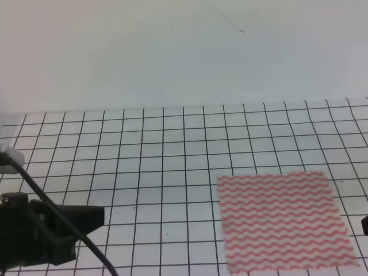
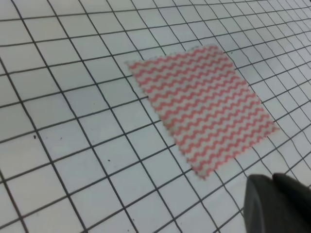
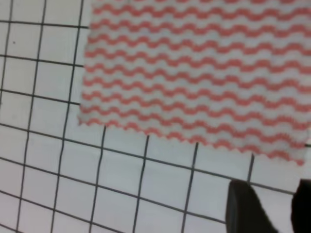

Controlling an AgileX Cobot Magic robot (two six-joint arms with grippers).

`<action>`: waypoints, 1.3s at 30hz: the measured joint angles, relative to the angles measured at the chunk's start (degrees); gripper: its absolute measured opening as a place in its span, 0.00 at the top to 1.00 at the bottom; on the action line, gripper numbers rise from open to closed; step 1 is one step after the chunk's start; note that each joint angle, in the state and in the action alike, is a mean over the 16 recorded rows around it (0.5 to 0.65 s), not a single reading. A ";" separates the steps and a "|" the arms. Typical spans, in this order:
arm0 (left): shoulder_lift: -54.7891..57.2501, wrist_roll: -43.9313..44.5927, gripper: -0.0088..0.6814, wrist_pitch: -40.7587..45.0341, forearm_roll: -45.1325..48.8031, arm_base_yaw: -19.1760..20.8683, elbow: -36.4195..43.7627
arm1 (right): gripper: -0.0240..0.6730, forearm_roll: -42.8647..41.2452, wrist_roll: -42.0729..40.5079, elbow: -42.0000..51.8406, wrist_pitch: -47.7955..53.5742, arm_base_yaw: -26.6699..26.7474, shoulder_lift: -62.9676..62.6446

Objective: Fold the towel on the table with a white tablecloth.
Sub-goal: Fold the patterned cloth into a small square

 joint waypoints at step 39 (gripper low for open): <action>0.19 -0.70 0.99 3.84 0.09 0.00 -0.12 | 0.58 -11.13 17.19 -0.06 -9.75 3.31 24.70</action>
